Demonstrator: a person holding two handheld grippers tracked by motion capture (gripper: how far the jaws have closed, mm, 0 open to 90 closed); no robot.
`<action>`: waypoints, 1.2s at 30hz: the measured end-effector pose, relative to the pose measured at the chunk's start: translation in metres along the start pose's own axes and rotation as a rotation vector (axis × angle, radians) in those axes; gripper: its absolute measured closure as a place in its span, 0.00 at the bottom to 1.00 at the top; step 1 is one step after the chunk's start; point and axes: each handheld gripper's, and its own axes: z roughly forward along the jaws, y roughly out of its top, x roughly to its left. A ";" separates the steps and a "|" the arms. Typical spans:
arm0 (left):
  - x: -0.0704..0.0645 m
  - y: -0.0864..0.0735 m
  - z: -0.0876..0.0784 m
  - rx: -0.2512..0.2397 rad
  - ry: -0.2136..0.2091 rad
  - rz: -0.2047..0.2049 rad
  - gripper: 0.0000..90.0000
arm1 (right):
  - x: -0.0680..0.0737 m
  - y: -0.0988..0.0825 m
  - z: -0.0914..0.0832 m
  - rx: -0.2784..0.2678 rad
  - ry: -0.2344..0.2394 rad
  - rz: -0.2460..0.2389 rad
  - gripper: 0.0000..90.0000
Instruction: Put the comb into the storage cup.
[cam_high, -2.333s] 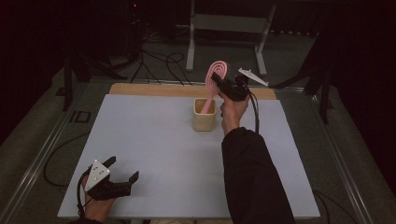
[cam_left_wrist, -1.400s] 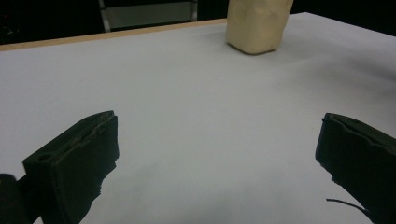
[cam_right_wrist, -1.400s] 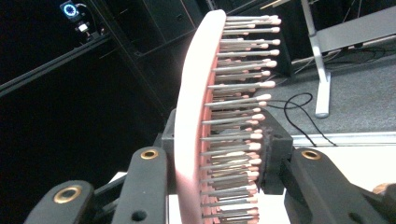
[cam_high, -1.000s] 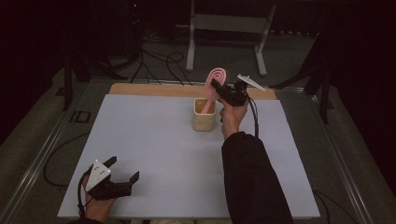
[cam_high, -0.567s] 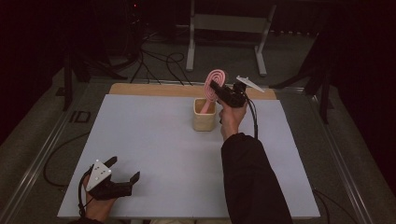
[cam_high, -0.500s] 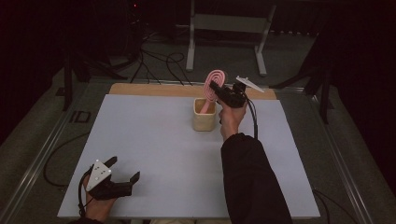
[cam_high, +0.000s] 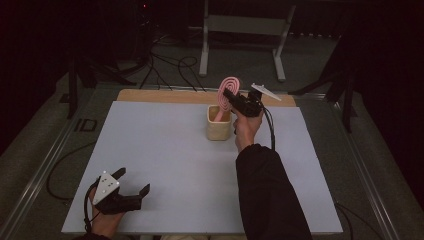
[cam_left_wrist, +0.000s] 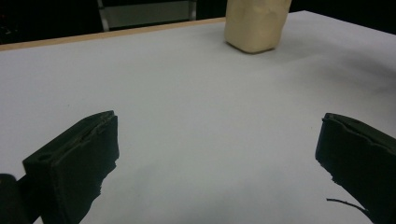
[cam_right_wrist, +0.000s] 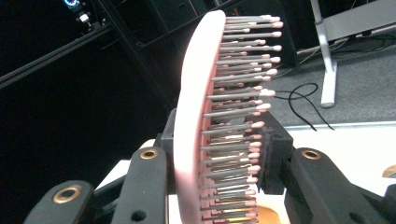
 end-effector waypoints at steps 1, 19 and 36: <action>0.000 0.000 0.000 0.000 0.000 0.000 0.00 | 0.000 0.000 0.000 0.003 0.001 0.002 0.70; 0.000 0.000 0.000 0.004 0.000 0.004 0.00 | 0.000 -0.006 0.003 0.017 0.009 0.000 0.69; -0.001 0.000 0.001 0.007 -0.005 0.006 0.00 | -0.001 -0.011 0.004 0.025 0.014 0.009 0.69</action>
